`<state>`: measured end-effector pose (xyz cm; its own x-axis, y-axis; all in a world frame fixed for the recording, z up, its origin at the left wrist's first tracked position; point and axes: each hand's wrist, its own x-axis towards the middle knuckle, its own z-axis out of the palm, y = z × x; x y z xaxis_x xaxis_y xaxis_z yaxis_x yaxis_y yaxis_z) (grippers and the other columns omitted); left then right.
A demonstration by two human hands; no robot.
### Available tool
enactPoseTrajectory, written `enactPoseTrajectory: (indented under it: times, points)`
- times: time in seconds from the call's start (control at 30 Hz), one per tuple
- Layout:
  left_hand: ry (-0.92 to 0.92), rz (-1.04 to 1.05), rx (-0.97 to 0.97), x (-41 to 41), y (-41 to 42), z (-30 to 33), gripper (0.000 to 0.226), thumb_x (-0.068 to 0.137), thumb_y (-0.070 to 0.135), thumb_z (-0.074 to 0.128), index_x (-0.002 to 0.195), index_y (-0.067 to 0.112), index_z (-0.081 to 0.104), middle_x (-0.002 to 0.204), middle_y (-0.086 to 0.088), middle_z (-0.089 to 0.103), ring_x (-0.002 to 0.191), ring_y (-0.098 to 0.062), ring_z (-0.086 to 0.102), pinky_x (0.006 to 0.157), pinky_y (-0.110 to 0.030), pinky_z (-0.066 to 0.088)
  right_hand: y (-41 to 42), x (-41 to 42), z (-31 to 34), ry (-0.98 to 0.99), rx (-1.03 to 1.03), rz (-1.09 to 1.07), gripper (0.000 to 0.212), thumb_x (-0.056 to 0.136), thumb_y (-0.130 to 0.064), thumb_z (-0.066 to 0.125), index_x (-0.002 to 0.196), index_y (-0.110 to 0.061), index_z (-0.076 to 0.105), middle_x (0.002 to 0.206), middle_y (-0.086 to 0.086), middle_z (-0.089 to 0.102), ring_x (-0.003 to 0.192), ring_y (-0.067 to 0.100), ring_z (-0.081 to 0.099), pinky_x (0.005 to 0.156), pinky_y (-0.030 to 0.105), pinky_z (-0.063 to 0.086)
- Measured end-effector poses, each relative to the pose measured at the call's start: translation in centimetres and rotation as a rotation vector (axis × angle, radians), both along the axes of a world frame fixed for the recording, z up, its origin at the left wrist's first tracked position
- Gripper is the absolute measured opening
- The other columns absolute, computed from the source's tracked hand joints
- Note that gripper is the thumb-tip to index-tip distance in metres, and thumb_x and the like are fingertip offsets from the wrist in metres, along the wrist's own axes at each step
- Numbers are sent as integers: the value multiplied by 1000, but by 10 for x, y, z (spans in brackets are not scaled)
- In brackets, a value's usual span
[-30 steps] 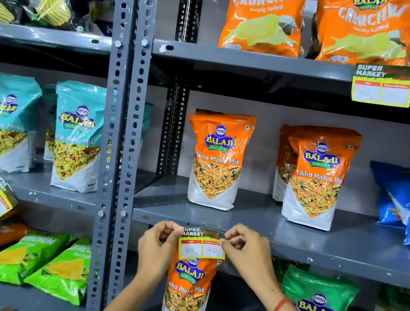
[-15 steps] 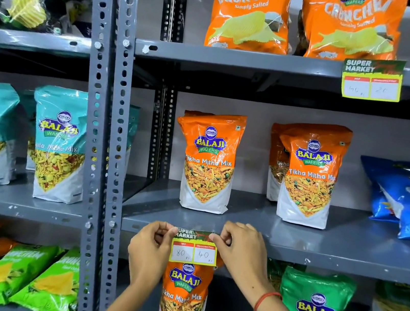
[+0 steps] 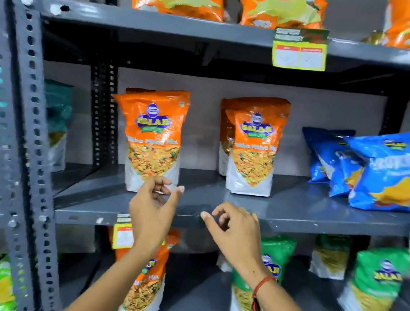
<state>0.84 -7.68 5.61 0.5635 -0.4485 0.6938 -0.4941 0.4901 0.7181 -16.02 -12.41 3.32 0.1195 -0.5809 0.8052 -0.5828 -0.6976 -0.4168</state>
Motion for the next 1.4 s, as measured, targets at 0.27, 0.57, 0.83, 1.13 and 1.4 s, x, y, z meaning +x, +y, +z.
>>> enactPoseTrajectory:
  times: [0.27,0.57,0.83,1.13,1.4]
  points:
    - [-256,-256,53,-142,-75,15,18,76,35,75,87,34,61,77,10,66,67,-4,58,69,-28,49,-31,-163,-15,-343,140,-144,27,80,-45,69,66,-24,59,54,-5,55,53,8,50,57,30,43]
    - [-632,-419,184,-344,-135,27,33,85,49,58,108,29,69,84,11,72,77,-12,68,77,-29,53,-89,-349,-54,-1133,457,-132,18,83,-27,71,82,-12,61,73,6,59,62,12,49,57,25,38]
    - [-843,-419,415,-473,-207,42,34,83,28,64,117,28,68,107,4,76,105,-24,66,89,-40,54,-150,-437,-67,-1300,680,4,37,80,-23,75,112,-14,60,98,8,66,85,17,58,59,25,39]
    - [-759,-288,390,-503,-232,30,12,79,34,72,88,28,77,85,5,78,86,-19,71,76,-32,55,-161,-463,-75,-1193,602,259,8,82,-6,68,89,-7,72,73,-1,72,67,8,59,59,14,45]
    - [-620,-194,286,-496,-197,8,13,77,40,70,84,30,75,71,8,76,74,-13,70,69,-29,54,-164,-484,-63,-975,370,222,14,84,-7,67,76,-18,70,69,-13,71,63,-4,58,59,9,44]
